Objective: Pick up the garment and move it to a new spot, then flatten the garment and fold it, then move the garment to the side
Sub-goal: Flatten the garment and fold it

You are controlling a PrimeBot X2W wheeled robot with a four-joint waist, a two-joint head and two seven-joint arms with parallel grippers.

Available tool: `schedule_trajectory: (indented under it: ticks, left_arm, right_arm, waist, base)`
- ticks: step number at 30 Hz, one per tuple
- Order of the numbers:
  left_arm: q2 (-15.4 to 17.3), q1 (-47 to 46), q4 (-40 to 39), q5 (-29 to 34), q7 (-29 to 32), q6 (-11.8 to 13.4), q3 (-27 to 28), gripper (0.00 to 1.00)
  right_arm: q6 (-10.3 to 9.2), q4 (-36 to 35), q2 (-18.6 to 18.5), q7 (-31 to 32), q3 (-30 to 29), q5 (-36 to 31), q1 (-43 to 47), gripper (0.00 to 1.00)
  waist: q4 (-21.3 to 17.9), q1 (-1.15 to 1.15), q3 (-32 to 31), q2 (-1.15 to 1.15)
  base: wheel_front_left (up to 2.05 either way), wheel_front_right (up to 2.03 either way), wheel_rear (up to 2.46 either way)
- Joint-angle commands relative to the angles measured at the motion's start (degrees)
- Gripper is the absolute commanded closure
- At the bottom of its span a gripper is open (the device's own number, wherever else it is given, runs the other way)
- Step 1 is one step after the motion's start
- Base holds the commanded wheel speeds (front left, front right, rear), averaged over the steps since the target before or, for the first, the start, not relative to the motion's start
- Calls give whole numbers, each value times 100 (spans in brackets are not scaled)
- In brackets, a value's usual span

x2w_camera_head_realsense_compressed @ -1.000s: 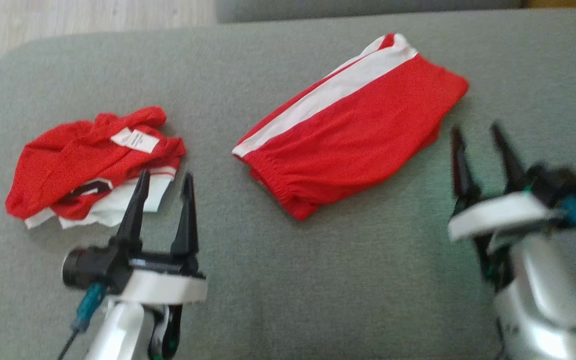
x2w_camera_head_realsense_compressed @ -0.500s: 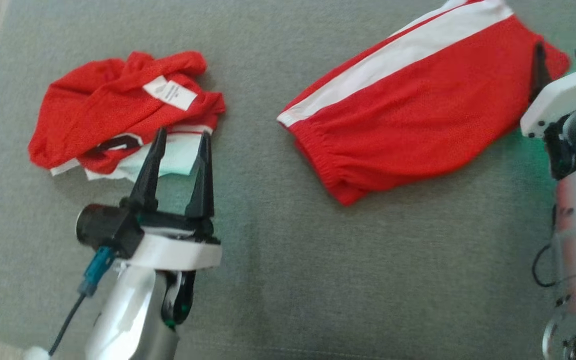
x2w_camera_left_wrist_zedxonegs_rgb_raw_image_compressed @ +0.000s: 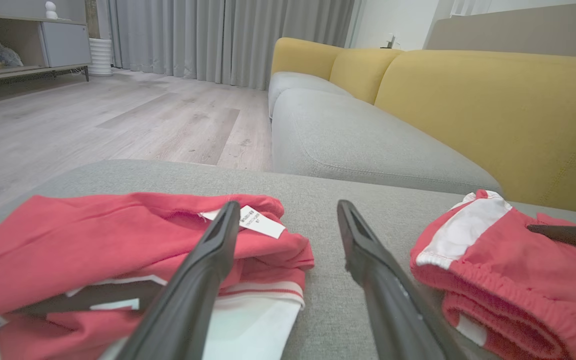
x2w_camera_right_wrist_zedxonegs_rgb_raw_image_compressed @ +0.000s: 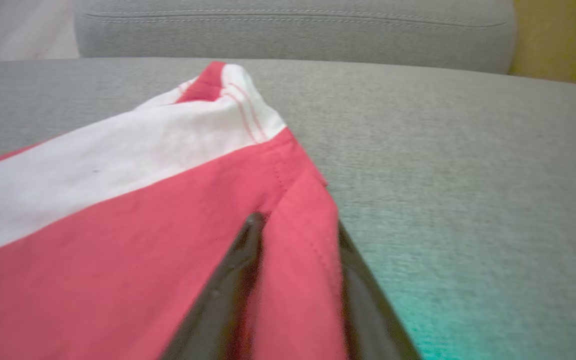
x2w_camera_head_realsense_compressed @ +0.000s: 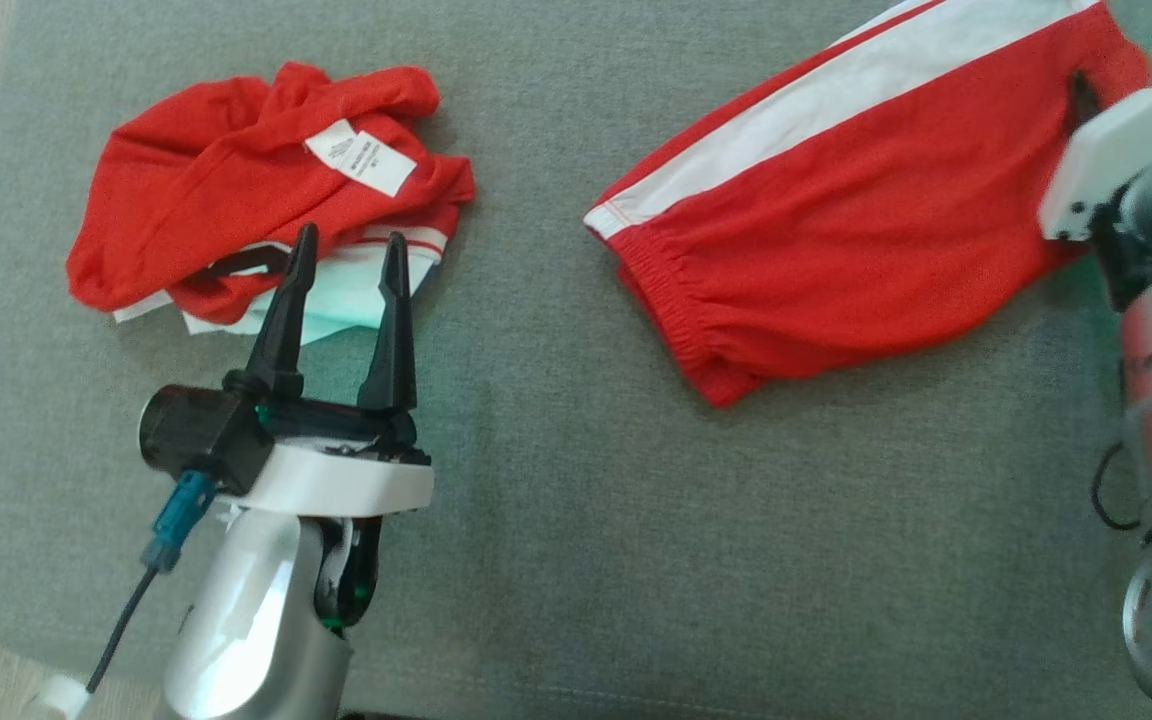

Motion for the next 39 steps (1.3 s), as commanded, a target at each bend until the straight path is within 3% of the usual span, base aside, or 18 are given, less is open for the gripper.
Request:
schedule_trajectory:
  ticks: [1, 8, 15, 22, 25, 32, 39]
  left_arm:
    - [33, -104, -151, 52, -29, -16, 242, 0]
    - [29, -51, -140, 103, -29, -49, 345, 0]
    - [28, 90, -153, 64, -29, -20, 375, 0]
    - [28, 258, -177, 85, -29, -3, 418, 0]
    - [27, 299, -176, 103, -29, -16, 430, 0]
    - [27, 395, -159, 131, -29, -34, 483, 0]
    - [27, 518, -109, 130, -29, -20, 474, 0]
  right_arm:
    - [-4, 193, 152, 47, 190, 85, 47, 100]
    - [-4, 489, 13, -514, 458, 571, -199, 100]
    - [-4, 561, -427, -1067, 566, 1059, 62, 100]
    - [-4, 557, -1139, -1375, 111, 1183, 590, 100]
    - [-4, 591, -1260, -1461, -171, 1126, 746, 100]
    - [-4, 592, -974, -1766, -367, 1046, 703, 100]
    - [-4, 505, -360, -2060, 42, 1167, 556, 100]
  waist:
    - [-65, 0, -53, 0]
    - [-336, 0, -302, 0]
    - [-554, 0, -609, 0]
    - [-660, 0, -781, 0]
    - [-651, 0, -828, 0]
    - [-652, 0, -940, 0]
    - [-670, 0, -1257, 0]
  base:
    - [0, 0, 0]
    - [0, 0, 0]
    - [0, 0, 0]
    - [0, 0, 0]
    - [0, 0, 0]
    - [0, 0, 0]
    - [0, 0, 0]
